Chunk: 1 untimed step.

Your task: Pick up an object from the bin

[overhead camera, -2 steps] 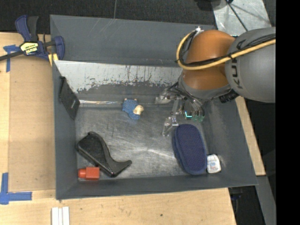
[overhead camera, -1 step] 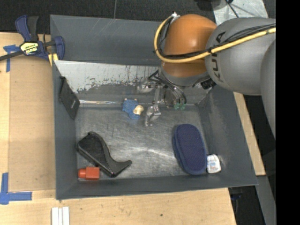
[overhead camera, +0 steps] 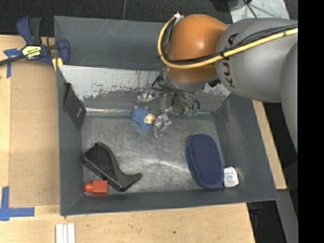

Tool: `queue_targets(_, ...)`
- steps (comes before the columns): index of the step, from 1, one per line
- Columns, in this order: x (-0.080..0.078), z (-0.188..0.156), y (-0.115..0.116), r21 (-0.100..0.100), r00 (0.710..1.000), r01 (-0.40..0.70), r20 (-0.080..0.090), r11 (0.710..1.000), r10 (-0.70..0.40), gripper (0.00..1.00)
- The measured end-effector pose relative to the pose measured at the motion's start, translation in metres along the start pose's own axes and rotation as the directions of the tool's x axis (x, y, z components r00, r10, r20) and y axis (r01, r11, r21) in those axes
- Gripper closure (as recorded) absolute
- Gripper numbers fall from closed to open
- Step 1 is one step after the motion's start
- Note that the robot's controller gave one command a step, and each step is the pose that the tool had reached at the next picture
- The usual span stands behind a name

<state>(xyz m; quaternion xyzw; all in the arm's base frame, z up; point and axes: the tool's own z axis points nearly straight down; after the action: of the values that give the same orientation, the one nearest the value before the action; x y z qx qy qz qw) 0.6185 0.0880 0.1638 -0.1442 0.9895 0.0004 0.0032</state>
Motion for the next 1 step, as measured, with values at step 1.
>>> queue_targets(1, 0.0058, 0.0638, -0.0335, 0.005, 0.997, 0.068, 0.027, 0.998, -0.068, 0.00)
